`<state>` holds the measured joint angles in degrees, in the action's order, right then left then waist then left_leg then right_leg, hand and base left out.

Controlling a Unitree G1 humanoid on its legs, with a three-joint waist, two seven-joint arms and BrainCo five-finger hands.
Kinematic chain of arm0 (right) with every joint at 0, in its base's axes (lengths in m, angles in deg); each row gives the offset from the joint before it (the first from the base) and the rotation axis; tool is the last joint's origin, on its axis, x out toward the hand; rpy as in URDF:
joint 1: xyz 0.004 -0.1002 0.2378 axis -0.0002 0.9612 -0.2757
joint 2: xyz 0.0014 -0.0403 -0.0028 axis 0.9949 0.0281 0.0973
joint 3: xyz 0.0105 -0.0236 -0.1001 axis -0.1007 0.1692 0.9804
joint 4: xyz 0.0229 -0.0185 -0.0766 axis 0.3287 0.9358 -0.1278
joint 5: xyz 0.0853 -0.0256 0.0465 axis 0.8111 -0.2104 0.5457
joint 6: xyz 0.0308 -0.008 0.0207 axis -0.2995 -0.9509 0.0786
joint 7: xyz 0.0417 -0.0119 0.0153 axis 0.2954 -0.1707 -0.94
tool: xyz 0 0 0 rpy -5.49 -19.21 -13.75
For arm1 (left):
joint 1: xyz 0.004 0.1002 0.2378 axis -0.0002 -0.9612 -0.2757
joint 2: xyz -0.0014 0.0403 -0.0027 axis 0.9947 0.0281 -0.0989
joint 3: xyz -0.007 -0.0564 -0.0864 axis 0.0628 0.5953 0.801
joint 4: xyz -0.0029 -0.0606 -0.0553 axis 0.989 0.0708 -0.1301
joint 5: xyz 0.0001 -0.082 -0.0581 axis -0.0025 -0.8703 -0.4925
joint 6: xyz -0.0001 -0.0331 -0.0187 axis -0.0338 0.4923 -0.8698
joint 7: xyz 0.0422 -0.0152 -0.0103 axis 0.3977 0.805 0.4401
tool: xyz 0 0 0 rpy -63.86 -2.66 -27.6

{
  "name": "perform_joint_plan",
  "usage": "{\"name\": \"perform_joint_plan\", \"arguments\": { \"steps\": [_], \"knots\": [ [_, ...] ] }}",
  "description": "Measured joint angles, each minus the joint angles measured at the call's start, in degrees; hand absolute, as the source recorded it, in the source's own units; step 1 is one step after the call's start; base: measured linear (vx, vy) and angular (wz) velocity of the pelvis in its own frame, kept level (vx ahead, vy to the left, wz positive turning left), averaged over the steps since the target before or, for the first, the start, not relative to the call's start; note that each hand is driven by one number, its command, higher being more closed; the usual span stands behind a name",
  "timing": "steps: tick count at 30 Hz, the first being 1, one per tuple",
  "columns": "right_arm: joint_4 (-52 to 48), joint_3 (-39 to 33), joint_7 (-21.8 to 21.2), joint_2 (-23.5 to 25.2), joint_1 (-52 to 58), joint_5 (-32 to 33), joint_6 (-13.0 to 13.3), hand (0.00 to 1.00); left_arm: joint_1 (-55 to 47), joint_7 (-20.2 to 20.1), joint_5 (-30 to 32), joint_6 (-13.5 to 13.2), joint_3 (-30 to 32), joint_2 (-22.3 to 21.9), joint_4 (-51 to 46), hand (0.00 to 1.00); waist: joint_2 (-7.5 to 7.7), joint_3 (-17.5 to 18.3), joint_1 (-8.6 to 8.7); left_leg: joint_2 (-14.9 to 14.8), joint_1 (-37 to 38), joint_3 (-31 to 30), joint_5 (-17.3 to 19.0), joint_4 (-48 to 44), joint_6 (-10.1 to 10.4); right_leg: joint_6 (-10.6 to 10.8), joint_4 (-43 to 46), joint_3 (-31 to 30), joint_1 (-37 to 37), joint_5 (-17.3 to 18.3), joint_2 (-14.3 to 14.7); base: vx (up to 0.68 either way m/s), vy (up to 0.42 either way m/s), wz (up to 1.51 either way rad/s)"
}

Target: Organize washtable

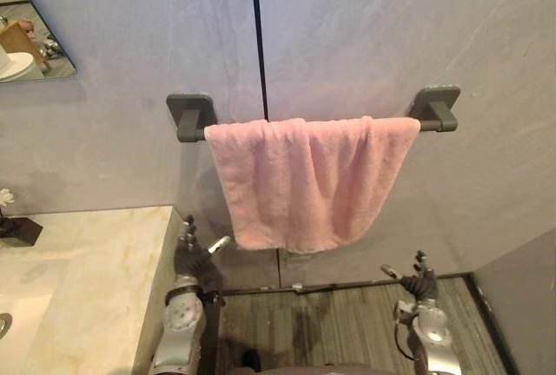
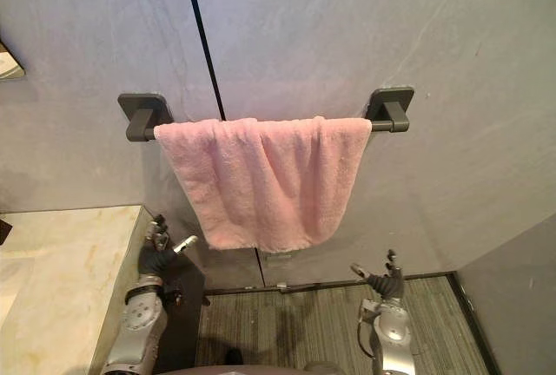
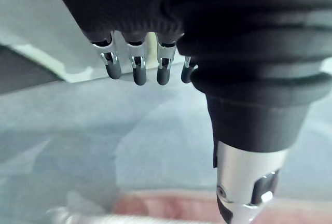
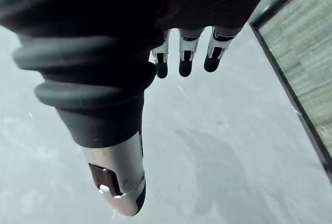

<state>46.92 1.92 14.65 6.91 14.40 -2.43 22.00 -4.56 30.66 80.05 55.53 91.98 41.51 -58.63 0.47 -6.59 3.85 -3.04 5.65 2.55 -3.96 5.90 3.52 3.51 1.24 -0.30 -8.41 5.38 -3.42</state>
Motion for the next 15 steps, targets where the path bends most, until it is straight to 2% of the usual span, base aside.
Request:
{"name": "perform_joint_plan", "arguments": {
  "steps": [3,6,9,13,15],
  "knots": [
    [-6.5,-4.0,1.3,-0.1,0.5,0.0,-0.1,0.0,-1.4,0.6,-0.6,-0.1,0.8,-0.3,-7.1,0.0,-0.07,0.0,-0.02,0.1,-0.3,0.0,0.0,0.0,0.0,0.1,0.5,0.1,0.6,0.1,0.0,0.0,-0.001,-0.01],
    [-17.5,-8.2,3.7,-0.5,0.7,-0.3,0.2,0.0,-2.1,1.7,-0.6,-0.8,3.1,-0.5,-16.4,0.0,-0.14,0.0,0.2,0.1,-0.4,0.0,0.0,-0.3,0.0,0.1,0.6,0.1,0.8,0.1,-0.1,0.0,0.0,0.0],
    [-29.2,-10.6,5.1,-1.1,0.1,-0.8,0.8,0.0,-2.0,2.5,-0.6,-2.5,5.1,-0.4,-25.3,0.0,-0.23,0.0,0.22,0.1,-0.3,0.0,0.0,-0.4,-0.1,0.1,0.6,0.1,0.7,0.1,-0.1,0.0,0.0,0.0],
    [-44.0,-10.2,6.2,-3.6,-4.2,-0.9,4.6,0.0,-0.5,3.4,-1.1,-5.8,6.2,0.2,-36.1,0.0,-0.84,0.5,0.17,0.1,0.0,0.5,0.0,-0.4,-0.1,0.1,0.8,-0.4,0.7,0.1,-0.1,-0.03,-0.009,-0.06],
    [-50.1,-7.5,6.0,-7.5,-8.2,-0.3,7.8,0.0,2.0,3.4,-3.8,-8.0,5.7,2.6,-39.7,0.0,-1.29,1.1,0.19,0.1,0.2,0.7,0.0,-0.4,-0.1,0.1,0.9,-0.6,0.7,0.1,-0.1,-0.03,-0.009,-0.05]
  ]
}}
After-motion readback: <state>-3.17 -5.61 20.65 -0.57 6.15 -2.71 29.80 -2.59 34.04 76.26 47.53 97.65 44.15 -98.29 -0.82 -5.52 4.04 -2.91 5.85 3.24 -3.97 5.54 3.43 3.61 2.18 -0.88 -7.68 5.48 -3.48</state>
